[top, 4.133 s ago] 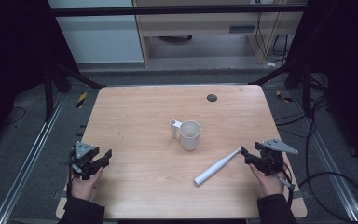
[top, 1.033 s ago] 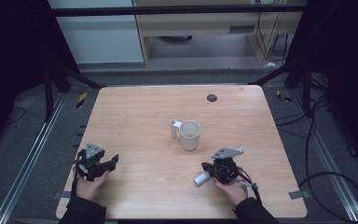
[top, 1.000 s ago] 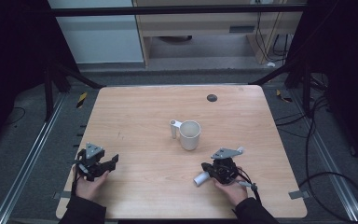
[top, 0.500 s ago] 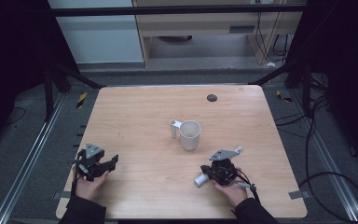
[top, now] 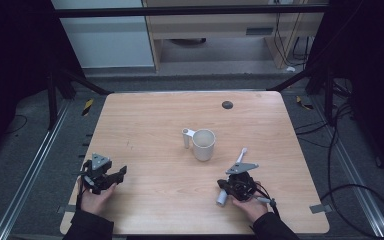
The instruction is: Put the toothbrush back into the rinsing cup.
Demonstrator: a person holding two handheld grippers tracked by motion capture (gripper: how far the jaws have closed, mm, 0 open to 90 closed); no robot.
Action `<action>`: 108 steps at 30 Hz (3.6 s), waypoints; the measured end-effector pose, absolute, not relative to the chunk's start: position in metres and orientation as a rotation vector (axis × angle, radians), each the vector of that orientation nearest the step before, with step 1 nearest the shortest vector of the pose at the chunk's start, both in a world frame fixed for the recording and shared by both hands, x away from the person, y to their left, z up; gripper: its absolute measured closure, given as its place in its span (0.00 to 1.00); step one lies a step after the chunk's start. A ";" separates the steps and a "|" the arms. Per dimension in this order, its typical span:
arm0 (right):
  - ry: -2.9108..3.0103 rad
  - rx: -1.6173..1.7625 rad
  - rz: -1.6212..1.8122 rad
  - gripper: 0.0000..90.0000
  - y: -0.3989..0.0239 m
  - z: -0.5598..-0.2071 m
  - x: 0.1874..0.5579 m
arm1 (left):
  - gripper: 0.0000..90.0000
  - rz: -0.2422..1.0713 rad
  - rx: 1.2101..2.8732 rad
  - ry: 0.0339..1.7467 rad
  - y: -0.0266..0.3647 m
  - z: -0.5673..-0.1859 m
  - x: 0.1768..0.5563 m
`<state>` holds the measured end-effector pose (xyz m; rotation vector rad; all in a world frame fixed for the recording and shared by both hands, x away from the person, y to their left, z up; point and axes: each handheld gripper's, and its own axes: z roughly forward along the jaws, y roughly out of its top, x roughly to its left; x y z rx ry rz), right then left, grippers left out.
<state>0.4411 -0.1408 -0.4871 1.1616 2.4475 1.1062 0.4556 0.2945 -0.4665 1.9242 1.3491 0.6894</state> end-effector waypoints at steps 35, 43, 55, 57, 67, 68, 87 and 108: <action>2.324 1.194 1.111 0.87 -0.166 -0.464 0.437 | 0.41 0.684 1.927 1.354 0.295 -0.467 0.456; 2.275 1.250 1.088 0.70 -0.175 -0.448 0.446 | 0.41 0.676 1.935 1.354 0.295 -0.468 0.457; 2.297 1.330 0.977 0.56 -0.167 -0.441 0.464 | 0.40 0.661 1.943 1.354 0.296 -0.469 0.459; 2.300 1.345 0.965 0.54 -0.165 -0.441 0.467 | 0.40 0.661 1.944 1.354 0.296 -0.469 0.459; 2.304 1.407 0.913 0.55 -0.161 -0.438 0.480 | 0.39 0.654 1.956 1.352 0.295 -0.470 0.460; 2.308 1.410 0.902 0.56 -0.159 -0.438 0.482 | 0.39 0.652 1.959 1.352 0.295 -0.470 0.461; 2.401 1.447 0.765 0.60 -0.144 -0.446 0.497 | 0.39 0.645 1.990 1.346 0.292 -0.472 0.463; 2.481 1.475 0.634 0.63 -0.128 -0.458 0.512 | 0.39 0.633 2.003 1.347 0.292 -0.474 0.463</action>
